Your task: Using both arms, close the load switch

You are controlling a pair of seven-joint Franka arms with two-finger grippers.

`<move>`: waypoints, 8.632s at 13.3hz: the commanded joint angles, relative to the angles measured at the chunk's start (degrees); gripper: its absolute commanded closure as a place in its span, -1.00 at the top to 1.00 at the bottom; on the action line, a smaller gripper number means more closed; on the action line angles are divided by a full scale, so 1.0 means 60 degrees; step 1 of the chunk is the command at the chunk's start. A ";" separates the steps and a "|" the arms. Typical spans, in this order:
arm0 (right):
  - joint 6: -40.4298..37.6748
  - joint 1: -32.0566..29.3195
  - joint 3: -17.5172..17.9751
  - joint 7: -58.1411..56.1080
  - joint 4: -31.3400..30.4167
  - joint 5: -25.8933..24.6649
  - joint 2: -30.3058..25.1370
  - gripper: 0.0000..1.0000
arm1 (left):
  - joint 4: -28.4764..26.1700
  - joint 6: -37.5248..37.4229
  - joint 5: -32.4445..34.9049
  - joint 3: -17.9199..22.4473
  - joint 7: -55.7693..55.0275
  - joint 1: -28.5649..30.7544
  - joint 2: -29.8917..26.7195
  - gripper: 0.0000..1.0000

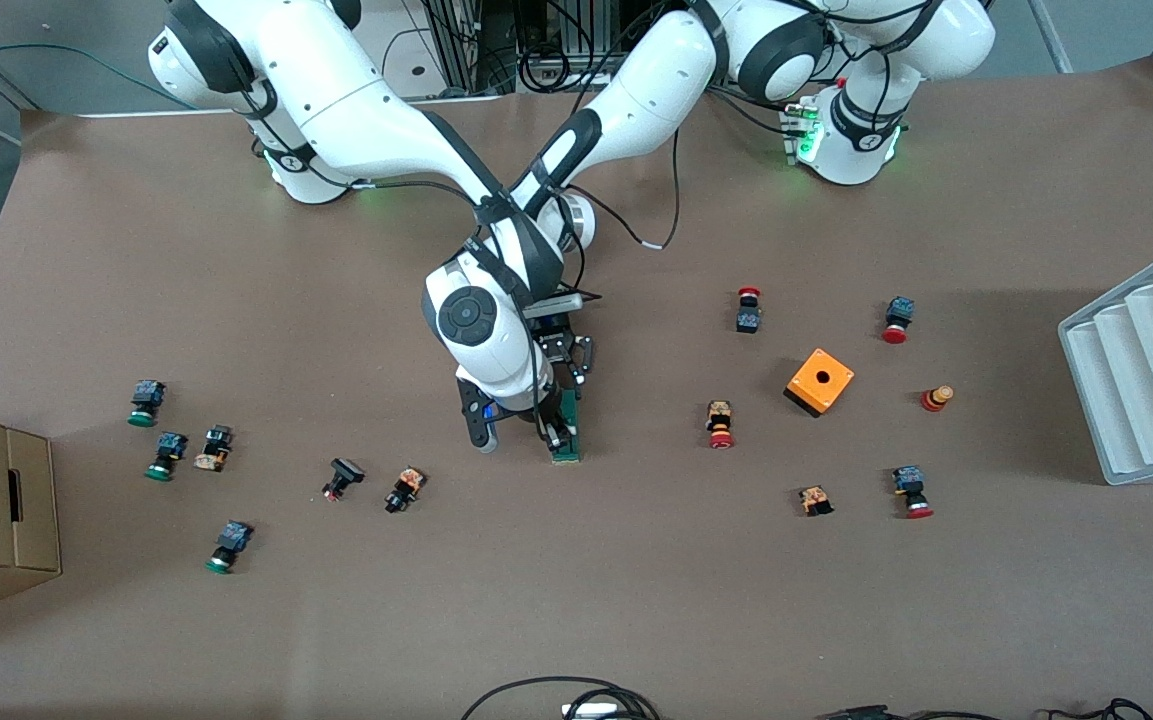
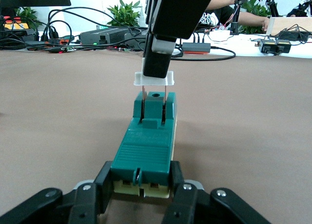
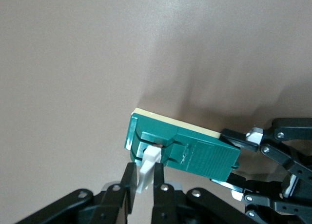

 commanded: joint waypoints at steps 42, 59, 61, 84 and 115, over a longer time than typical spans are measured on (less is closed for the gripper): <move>-0.6781 -0.5432 -0.0109 -1.5757 -0.2322 -0.1746 -0.7316 1.00 | 0.0141 -0.0385 -0.1802 -0.0574 0.3027 0.0154 -0.0946 1.00; -0.6868 -0.5769 -0.0915 -1.7941 -0.2253 -0.2598 -0.7511 1.00 | 0.0215 -0.0108 -0.5154 -0.0941 0.9337 0.1369 -0.4578 1.00; -0.6913 -0.5769 -0.0930 -1.7927 -0.2135 -0.2700 -0.7496 1.00 | 0.0215 -0.0019 -0.5536 -0.0941 0.9971 0.1632 -0.5031 1.00; -0.6781 -0.5798 -0.0915 -1.7883 -0.1592 -0.2759 -0.7027 1.00 | -0.0004 0.1153 -1.2655 -0.0941 1.8802 0.6392 -0.8344 1.00; -0.6635 -0.5827 -0.0930 -1.7883 -0.1593 -0.2745 -0.7013 1.00 | 0.0186 -0.4251 -1.5220 -0.0091 2.2395 1.1125 -0.9121 1.00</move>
